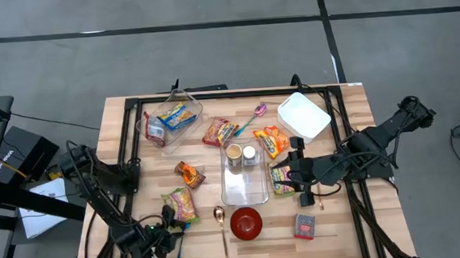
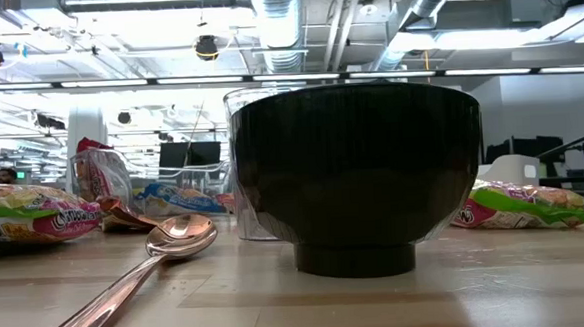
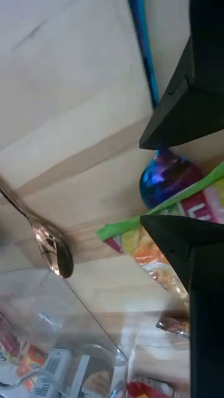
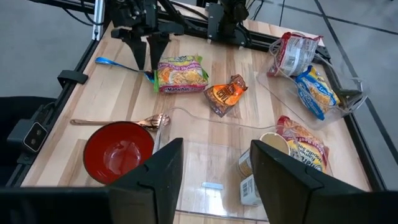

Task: Pick & Place Food Item
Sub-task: Put the left green noodle pack into the top transparent bin

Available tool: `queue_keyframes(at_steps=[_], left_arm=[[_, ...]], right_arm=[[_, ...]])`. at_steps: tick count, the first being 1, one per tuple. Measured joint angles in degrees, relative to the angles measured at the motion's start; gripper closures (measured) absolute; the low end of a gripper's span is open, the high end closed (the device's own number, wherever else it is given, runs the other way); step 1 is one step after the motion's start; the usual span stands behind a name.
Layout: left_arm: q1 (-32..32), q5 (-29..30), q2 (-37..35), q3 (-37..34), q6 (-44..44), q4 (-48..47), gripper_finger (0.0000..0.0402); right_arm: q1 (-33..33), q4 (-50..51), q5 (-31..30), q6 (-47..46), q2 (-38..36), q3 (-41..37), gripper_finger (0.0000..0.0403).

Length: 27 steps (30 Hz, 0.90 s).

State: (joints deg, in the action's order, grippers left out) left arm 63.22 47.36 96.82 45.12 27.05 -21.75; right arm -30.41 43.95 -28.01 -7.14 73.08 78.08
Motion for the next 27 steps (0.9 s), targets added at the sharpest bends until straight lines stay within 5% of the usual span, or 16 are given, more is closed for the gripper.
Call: queue_keyframes(at_steps=[19, 27], left_arm=[[0.4, -0.7, 4.7, -0.1, 8.1, -6.0, 0.0246], [0.4, 0.4, 5.4, 0.0, 8.4, -6.9, 0.0287]], right_arm=[[0.0, 0.2, 0.0, 0.0, 0.0, 0.0, 0.0223], [0.1, 0.2, 0.0, 0.1, 0.0, 0.0, 0.0223]])
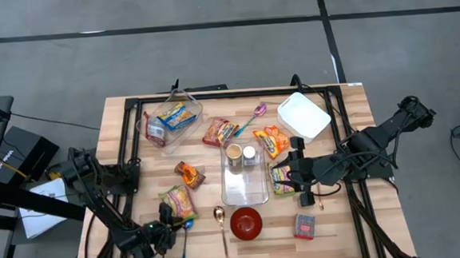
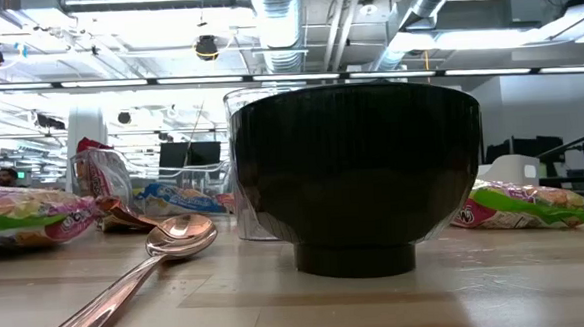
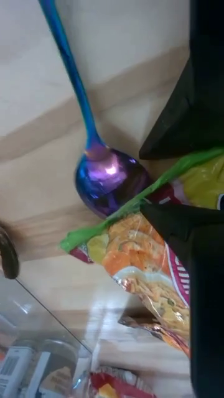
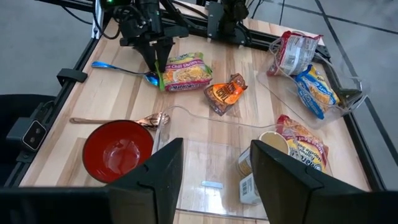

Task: Pick & Place Food Item
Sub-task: Put the left green noodle pack into the top transparent bin

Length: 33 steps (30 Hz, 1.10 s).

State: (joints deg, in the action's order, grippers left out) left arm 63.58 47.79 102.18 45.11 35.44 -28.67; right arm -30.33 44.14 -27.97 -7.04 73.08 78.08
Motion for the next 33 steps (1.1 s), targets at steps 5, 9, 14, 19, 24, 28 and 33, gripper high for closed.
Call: queue_keyframes(at_steps=[5, 9, 14, 19, 24, 28, 33], left_arm=[[-0.6, 0.2, -0.5, -0.1, 2.9, -2.7, 0.0346], [-0.9, -0.2, -0.5, -0.1, 7.4, -5.9, 0.0394], [-0.9, -0.2, -0.5, -0.1, 9.0, -7.2, 0.0400], [-0.9, -0.3, -0.7, -0.1, 10.0, -7.3, 0.0401], [-0.9, 1.1, -3.6, -0.1, 10.1, -7.5, 0.0401], [-0.6, 6.7, -8.9, -0.1, 10.0, -7.8, 0.0401], [0.1, 17.7, -16.3, -0.1, 6.8, -8.2, 0.0401]], right_arm=[[0.0, 0.0, 0.0, 0.1, 0.0, 0.0, 0.0223], [0.0, 0.0, 0.0, 0.1, 0.0, 0.0, 0.0223], [0.0, 0.0, 0.0, 0.1, 0.0, 0.0, 0.0223], [0.0, 0.0, 0.0, 0.1, 0.0, 0.0, 0.0223], [0.0, 0.0, 0.0, 0.1, 0.0, 0.0, 0.0223], [0.0, 0.0, 0.0, 0.1, 0.0, 0.0, 0.0223], [0.0, 0.0, 0.0, 0.1, 0.0, 0.0, 0.0223]])
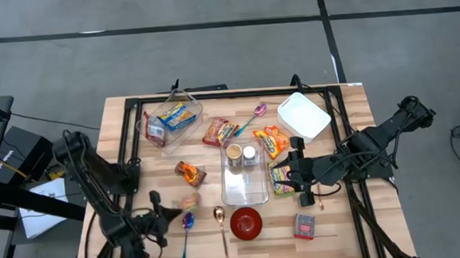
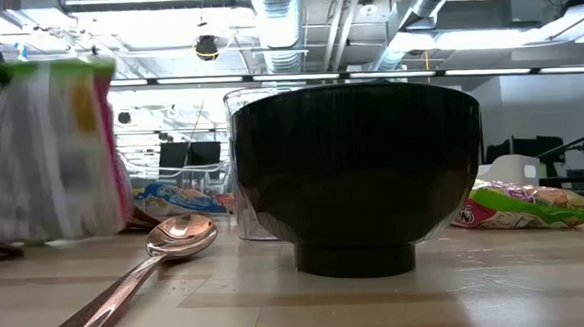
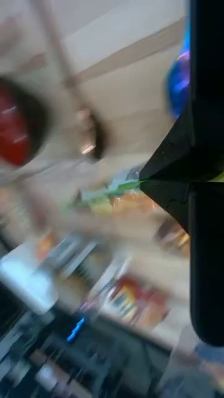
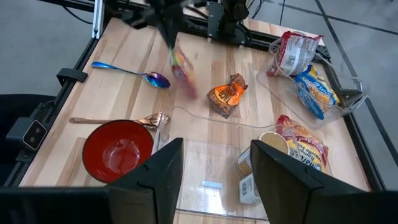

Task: Pick & Place Food Item
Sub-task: Put the left green noodle pack into the top transparent bin

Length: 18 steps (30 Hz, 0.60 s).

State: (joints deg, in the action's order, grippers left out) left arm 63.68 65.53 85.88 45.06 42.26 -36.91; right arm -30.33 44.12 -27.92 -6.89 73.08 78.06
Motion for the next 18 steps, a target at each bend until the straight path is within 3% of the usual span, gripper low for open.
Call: queue_keyframes(at_steps=[9, 14, 18], left_arm=[[-2.1, 20.3, -9.7, 0.0, -8.0, 1.1, 0.0401], [-7.8, 24.0, -13.2, 0.0, -17.7, 1.6, 0.0401], [-16.5, 24.2, -15.9, 0.0, -26.5, 1.9, 0.0401]], right_arm=[[0.0, 0.0, 0.0, 1.3, 0.0, 0.0, 0.0223], [0.0, 0.0, 0.0, 2.4, 0.0, 0.0, 0.0223], [0.0, 0.0, 0.0, 3.0, 0.0, 0.0, 0.0223]])
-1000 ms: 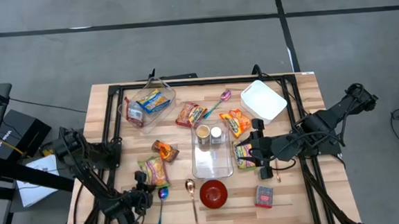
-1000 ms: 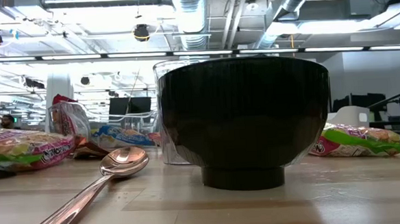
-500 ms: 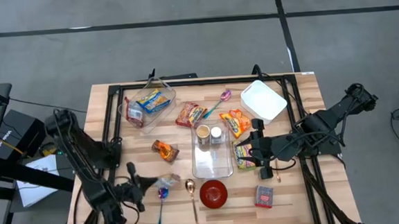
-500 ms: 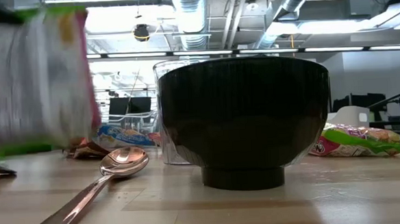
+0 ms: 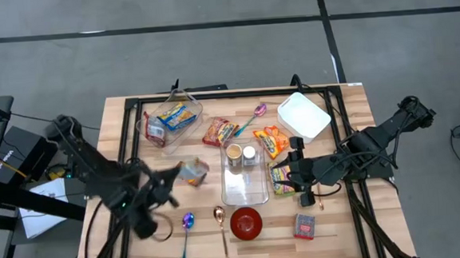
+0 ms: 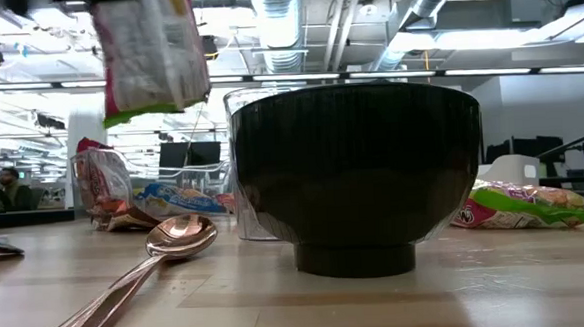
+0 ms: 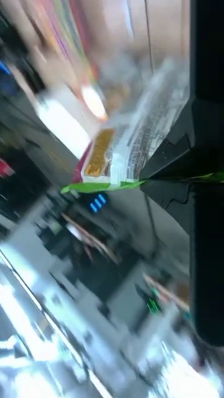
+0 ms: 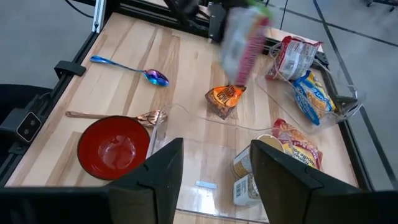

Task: Pick & Place Food Item
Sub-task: Put the left green noodle pack into the top transparent bin

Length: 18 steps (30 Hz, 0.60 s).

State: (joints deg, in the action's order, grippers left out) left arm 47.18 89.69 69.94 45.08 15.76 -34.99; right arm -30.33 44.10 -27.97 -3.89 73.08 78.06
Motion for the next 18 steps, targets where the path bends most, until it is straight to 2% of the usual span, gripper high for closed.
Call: queue_keyframes(at_steps=[6, 10, 15, 18], left_arm=[[-14.9, -0.2, -5.0, 0.0, -13.4, 1.3, 0.0401], [-24.4, -2.4, -8.1, 0.0, -21.2, 1.7, 0.0401], [-35.3, -8.6, -9.2, 0.0, -29.4, 3.5, 0.0401], [-40.8, -12.8, -8.6, -0.2, -35.7, 8.4, 0.0401]], right_arm=[[0.0, 0.0, 0.0, 0.0, 0.0, 0.0, 0.0223], [0.0, 0.0, -0.1, 0.0, 0.0, 0.0, 0.0223], [0.0, 0.0, -0.4, 0.6, 0.0, 0.0, 0.0223], [0.1, 0.0, -0.4, 0.9, 0.0, 0.0, 0.0223]])
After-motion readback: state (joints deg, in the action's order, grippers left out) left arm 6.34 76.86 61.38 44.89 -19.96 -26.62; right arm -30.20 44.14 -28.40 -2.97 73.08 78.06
